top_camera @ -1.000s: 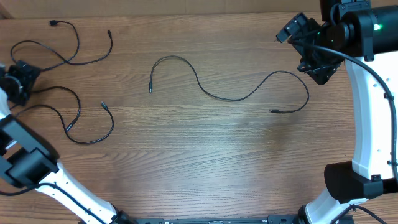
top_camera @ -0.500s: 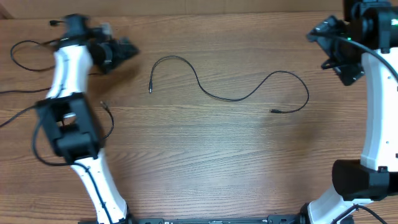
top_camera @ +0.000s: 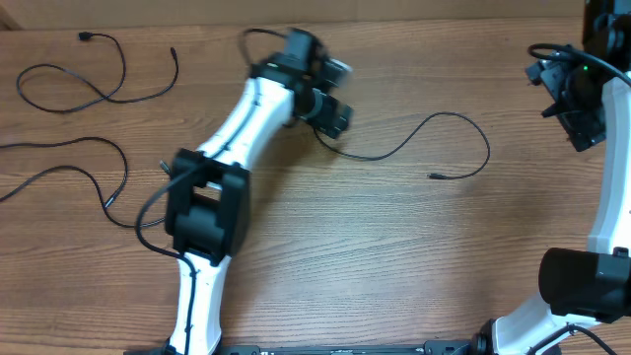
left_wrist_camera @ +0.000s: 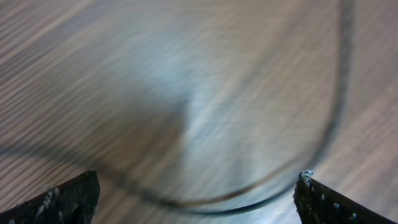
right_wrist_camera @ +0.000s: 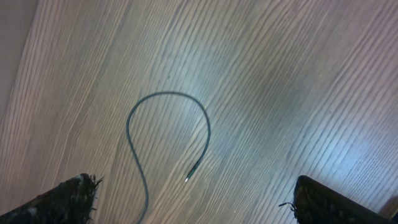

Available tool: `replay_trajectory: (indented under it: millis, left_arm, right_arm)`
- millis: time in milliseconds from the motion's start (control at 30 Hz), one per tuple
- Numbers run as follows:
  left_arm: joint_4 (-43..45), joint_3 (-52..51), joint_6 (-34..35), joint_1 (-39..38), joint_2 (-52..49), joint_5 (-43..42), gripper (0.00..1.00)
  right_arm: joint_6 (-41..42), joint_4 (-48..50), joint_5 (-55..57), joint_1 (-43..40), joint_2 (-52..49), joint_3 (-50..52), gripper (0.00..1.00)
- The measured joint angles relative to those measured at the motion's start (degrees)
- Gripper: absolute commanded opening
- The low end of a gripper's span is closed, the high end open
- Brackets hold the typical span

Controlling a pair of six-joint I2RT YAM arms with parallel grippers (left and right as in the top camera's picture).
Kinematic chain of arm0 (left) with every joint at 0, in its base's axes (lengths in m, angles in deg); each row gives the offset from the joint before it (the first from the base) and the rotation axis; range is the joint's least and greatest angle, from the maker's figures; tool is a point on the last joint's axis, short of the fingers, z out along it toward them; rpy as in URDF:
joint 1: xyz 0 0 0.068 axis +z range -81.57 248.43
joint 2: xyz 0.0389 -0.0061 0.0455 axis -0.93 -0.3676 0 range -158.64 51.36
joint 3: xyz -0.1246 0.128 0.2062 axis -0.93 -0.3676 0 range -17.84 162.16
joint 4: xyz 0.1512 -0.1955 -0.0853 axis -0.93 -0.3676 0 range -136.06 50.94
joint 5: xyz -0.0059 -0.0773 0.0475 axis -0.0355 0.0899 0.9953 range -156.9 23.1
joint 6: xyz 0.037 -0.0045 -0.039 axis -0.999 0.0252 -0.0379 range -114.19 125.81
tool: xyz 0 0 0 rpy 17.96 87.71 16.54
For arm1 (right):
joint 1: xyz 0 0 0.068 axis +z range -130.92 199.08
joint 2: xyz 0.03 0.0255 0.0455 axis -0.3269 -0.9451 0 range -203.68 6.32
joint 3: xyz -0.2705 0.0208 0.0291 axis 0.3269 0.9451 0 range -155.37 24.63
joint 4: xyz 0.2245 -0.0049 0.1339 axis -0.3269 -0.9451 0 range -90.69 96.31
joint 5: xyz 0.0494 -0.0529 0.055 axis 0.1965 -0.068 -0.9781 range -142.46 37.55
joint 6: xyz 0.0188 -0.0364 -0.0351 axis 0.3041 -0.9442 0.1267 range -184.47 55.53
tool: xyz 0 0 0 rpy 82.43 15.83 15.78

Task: Untangle cables
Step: 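Swing the left gripper toward the center cable and lower it, then grasp the center black cable with the left gripper and lift it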

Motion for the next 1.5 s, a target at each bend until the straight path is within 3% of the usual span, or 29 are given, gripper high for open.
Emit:
replay_trajectory:
  millis: [67, 133, 200, 233, 267, 333, 367, 533, 700, 1000, 1200, 1300, 1433, 1500]
  left_arm:
    - [0.3, 0.0, -3.6, -3.1, 0.0, 0.8, 0.99]
    - [0.5, 0.0, -6.3, -5.3, 0.0, 1.4, 0.72]
    - [0.5, 0.0, -7.6, -7.0, 0.0, 2.1, 0.58]
    - [0.6, 0.0, -8.0, -7.8, 0.0, 2.6, 0.58]
    - [0.8, 0.0, -7.9, -8.4, 0.0, 3.1, 0.65]
    - [1.0, 0.0, -8.3, -9.0, 0.0, 3.7, 0.93]
    - [1.1, 0.0, -9.1, -9.2, 0.0, 4.0, 0.98]
    - [0.2, 0.0, -12.8, -9.3, 0.0, 4.2, 1.00]
    - [-4.4, 0.0, -22.8, -9.4, 0.0, 1.2, 1.00]
    - [-4.6, 0.0, -33.7, -9.4, -2.5, 0.0, 1.00]
    - [-4.6, 0.0, -36.8, -9.4, -4.7, 0.0, 0.93]
    - [-4.6, 0.0, -37.7, -9.4, -5.4, 0.0, 0.78]
    - [-5.0, 0.5, -38.6, -9.4, -6.3, -0.3, 0.41]
    - [-5.1, 0.9, -38.6, -9.4, -6.6, -0.5, 0.33]
  right_arm:
    - [0.0, -0.2, 0.4, -1.2, 0.0, 0.0, 1.00]
    - [0.0, -0.6, 0.7, -2.3, 0.0, 0.0, 1.00]
    - [0.0, -0.7, 0.9, -3.2, 0.0, 0.0, 1.00]
    - [0.0, -0.7, 1.0, -3.5, 0.0, 0.0, 1.00]
    - [0.0, -0.7, 1.0, -3.5, 0.0, 0.0, 1.00]
    - [0.0, -0.7, 1.0, -3.5, 0.0, 0.0, 1.00]
    - [0.0, -0.7, 1.0, -3.5, 0.0, 0.0, 1.00]
    - [0.0, -0.7, 1.0, -3.5, 0.0, 0.0, 1.00]
    - [0.0, -0.7, 1.0, -3.5, 0.0, 0.0, 1.00]
    - [0.0, -0.7, 1.0, -3.5, 0.0, 0.0, 1.00]
    - [0.0, -0.7, 1.0, -3.5, 0.0, 0.0, 1.00]
    - [0.0, -0.7, 1.0, -3.5, 0.0, 0.0, 1.00]
    - [0.0, -0.7, 1.0, -3.5, 0.0, 0.0, 1.00]
    - [0.0, -0.7, 1.0, -3.5, 0.0, 0.0, 1.00]
